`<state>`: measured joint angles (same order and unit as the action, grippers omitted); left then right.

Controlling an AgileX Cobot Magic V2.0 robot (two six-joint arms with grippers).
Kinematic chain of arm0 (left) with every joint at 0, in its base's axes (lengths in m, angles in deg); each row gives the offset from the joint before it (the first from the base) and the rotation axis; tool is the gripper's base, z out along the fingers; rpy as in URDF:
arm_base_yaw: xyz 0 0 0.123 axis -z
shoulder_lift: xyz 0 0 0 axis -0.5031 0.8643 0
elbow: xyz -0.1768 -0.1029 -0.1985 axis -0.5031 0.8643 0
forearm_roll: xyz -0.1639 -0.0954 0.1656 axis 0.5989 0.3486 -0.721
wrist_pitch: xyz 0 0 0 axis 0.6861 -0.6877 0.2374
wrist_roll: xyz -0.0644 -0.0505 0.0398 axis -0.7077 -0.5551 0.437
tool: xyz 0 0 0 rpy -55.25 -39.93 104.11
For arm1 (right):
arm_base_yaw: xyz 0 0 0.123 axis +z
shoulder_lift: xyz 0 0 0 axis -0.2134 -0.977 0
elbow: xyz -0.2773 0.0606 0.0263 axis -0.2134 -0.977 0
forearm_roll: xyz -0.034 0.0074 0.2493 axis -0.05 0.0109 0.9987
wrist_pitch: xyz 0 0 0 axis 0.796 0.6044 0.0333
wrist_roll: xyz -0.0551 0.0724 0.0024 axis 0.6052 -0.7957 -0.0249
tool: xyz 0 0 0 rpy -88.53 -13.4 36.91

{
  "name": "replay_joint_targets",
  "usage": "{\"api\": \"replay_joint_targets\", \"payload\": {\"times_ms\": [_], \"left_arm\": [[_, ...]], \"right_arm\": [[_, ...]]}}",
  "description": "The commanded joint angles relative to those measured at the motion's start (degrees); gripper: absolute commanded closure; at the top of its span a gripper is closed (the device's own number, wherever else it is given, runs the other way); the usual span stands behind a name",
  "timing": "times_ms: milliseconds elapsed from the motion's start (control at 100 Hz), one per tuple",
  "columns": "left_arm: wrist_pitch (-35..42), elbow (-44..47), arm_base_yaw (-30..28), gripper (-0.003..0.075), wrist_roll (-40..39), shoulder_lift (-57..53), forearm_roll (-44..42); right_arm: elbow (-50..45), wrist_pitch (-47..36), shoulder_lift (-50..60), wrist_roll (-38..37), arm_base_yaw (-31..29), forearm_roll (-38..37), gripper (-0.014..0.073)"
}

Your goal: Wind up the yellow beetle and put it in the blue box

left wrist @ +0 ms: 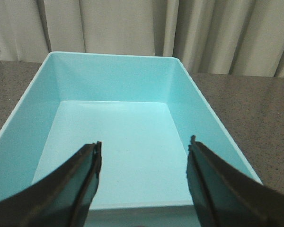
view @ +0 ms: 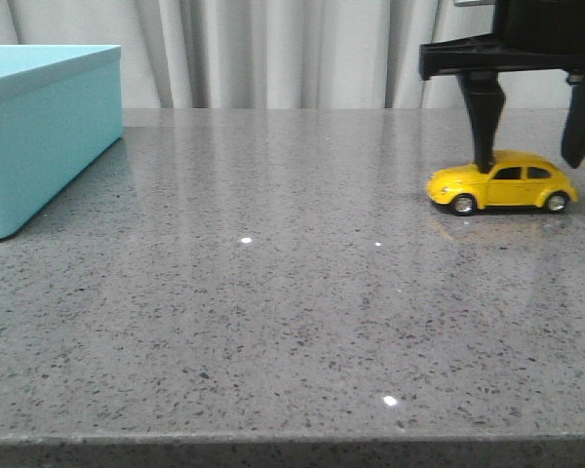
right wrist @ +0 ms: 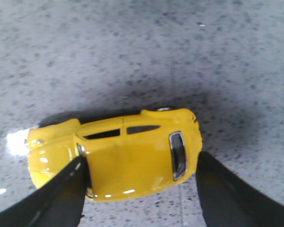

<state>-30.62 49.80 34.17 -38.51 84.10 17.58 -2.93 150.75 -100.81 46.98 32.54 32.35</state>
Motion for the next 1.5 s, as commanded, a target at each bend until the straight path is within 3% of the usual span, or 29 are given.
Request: {"api": "replay_joint_targets", "payload": {"times_ms": [0,310,540,1070,1490], "left_arm": [[5.12,-2.13,0.47,0.0334,-0.18,0.45,0.59],[5.12,-2.13,0.47,0.0335,-0.18,0.45,0.59],[5.99,-2.13,0.47,0.0334,-0.18,0.45,0.59],[10.04,-2.13,0.47,0.0335,-0.18,0.45,0.59],[10.06,-2.13,0.47,0.0335,-0.18,0.45,-0.56]], "right_arm": [[-0.1,0.66,2.67,0.29,-1.76,-2.71,0.0106],[-2.73,0.1,3.18,1.35,-4.92,-2.79,0.0106],[-0.71,-5.04,10.89,2.88,-2.1,1.93,0.0106],[-1.1,-6.59,23.04,3.78,-0.57,2.39,0.0106],[-12.21,-18.19,35.95,3.79,-0.57,2.39,0.0106]]}}
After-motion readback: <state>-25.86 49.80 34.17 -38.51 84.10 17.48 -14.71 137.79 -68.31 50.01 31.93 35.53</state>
